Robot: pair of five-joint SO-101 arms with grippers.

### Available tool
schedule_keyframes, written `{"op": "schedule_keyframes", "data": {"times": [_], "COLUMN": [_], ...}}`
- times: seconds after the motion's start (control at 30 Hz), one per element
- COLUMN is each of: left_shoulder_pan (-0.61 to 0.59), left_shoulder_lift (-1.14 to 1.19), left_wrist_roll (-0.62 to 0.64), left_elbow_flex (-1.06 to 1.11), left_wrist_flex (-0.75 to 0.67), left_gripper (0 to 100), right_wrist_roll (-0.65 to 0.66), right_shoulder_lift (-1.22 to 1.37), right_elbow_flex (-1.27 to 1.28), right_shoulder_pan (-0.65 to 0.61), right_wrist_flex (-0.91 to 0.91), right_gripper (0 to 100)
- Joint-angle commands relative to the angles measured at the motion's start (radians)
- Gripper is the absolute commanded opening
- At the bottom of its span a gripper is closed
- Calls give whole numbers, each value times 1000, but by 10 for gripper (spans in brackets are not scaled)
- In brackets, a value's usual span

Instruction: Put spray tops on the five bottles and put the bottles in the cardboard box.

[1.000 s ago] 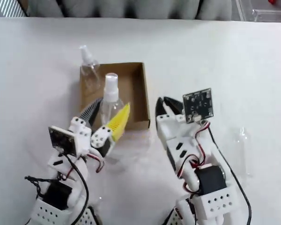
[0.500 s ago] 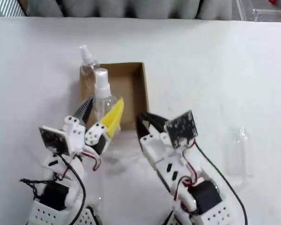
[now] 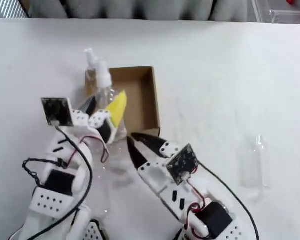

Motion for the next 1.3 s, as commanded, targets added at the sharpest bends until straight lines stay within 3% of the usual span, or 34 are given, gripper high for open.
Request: {"op": "schedule_keyframes", "data": {"times": [0.0, 0.27, 0.5, 0.7, 0.83, 1.07, 1.27], "left_shoulder_pan": [-65, -70, -154, -130, -88, -65, 22], "left_shoulder_lift": [42, 42, 42, 41, 31, -189, -386], "left_wrist_roll": [28, 28, 29, 28, 21, 20, 17], "left_elbow_flex": [-77, -83, -78, -77, -86, -77, -77], "left_wrist_flex": [-75, -77, -137, -118, -57, 87, 244], "left_gripper": [63, 63, 63, 63, 63, 63, 63], "right_wrist_roll": [12, 12, 12, 12, 12, 12, 12], "right_shoulder_lift": [-2, -2, -2, -2, 4, -1, -1], "right_elbow_flex": [6, 44, 60, 169, 236, 235, 235], "right_shoulder_pan": [-53, -150, -240, -259, -254, -239, -216], "right_wrist_flex": [-28, -28, -33, -234, -349, -349, -349], "right_gripper": [15, 15, 15, 15, 15, 15, 15]}}
